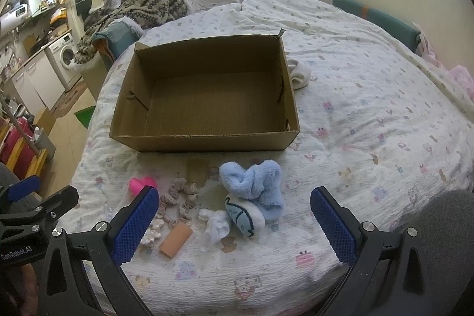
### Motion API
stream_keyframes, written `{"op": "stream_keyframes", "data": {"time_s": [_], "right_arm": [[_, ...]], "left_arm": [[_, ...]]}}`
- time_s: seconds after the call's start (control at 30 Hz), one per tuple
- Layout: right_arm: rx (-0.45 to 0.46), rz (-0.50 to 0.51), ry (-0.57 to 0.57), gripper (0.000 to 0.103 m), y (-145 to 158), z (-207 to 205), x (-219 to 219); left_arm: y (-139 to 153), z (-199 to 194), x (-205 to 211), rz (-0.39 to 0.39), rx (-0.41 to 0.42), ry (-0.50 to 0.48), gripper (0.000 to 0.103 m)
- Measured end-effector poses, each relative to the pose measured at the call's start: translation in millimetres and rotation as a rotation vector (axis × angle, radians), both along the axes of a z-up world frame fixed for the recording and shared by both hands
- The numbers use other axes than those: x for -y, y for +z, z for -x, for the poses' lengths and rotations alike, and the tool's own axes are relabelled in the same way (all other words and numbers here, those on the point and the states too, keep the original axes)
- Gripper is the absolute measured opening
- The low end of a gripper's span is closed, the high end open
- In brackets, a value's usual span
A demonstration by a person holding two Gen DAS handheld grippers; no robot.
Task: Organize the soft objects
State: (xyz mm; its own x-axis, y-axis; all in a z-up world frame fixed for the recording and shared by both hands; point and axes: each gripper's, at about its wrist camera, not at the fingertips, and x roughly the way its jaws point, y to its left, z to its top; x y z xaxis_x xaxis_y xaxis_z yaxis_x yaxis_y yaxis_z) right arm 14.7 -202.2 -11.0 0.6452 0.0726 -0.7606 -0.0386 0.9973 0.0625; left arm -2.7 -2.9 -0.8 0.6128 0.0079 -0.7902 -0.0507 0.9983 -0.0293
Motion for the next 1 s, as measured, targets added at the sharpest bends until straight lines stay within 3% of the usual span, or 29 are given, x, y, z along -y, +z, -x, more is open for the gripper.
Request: {"op": "stream_keyframes", "data": {"time_s": [1.0], "right_arm": [[-0.001,-0.001,0.001,0.103,0.0,-0.1,-0.1]], "left_arm": [[1.3,-0.2,2.8,-0.004,-0.003,-0.009,0.103]]}}
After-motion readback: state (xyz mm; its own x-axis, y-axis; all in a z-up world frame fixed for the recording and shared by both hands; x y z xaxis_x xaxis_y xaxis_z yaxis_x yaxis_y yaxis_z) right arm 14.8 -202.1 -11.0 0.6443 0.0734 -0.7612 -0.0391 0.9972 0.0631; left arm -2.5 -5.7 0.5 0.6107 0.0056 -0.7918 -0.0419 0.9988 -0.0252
